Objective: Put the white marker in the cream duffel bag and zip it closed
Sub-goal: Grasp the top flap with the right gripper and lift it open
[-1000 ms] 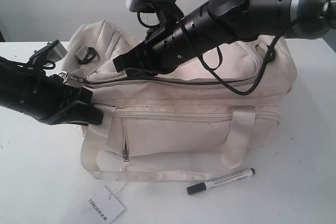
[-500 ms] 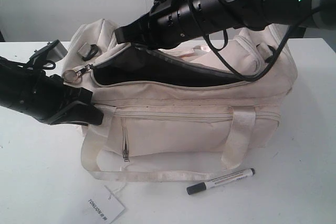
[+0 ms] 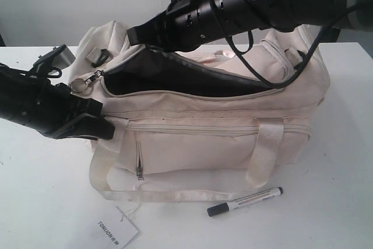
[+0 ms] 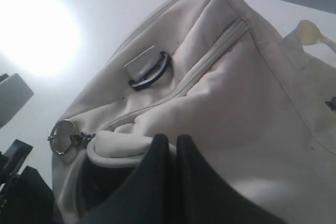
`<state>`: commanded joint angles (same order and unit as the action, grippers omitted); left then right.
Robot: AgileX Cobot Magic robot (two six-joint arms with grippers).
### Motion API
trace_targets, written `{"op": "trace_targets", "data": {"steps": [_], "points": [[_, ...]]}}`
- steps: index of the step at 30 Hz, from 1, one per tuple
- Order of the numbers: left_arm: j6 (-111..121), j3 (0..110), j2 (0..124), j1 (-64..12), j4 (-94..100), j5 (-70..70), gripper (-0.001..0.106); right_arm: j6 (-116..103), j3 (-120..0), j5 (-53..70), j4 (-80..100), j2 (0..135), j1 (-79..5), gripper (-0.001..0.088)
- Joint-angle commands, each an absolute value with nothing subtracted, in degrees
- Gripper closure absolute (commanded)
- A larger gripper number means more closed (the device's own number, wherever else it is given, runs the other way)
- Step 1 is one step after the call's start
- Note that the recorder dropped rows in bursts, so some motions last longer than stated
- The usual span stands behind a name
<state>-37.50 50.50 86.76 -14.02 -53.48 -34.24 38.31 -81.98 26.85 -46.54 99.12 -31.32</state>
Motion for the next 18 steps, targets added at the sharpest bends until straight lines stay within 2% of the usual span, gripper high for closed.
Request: {"op": "trace_targets", "data": {"steps": [10,18], "points": [[-40.09,50.50,86.76,-14.02,-52.67,-34.15,0.105,36.62,-87.38,29.85,-46.50,99.58,-27.90,0.0868],[-40.35,50.50,86.76,-14.02,-52.31,-34.37,0.105,35.76,-87.37,26.21,-46.50,99.58,-27.90,0.0868]]}}
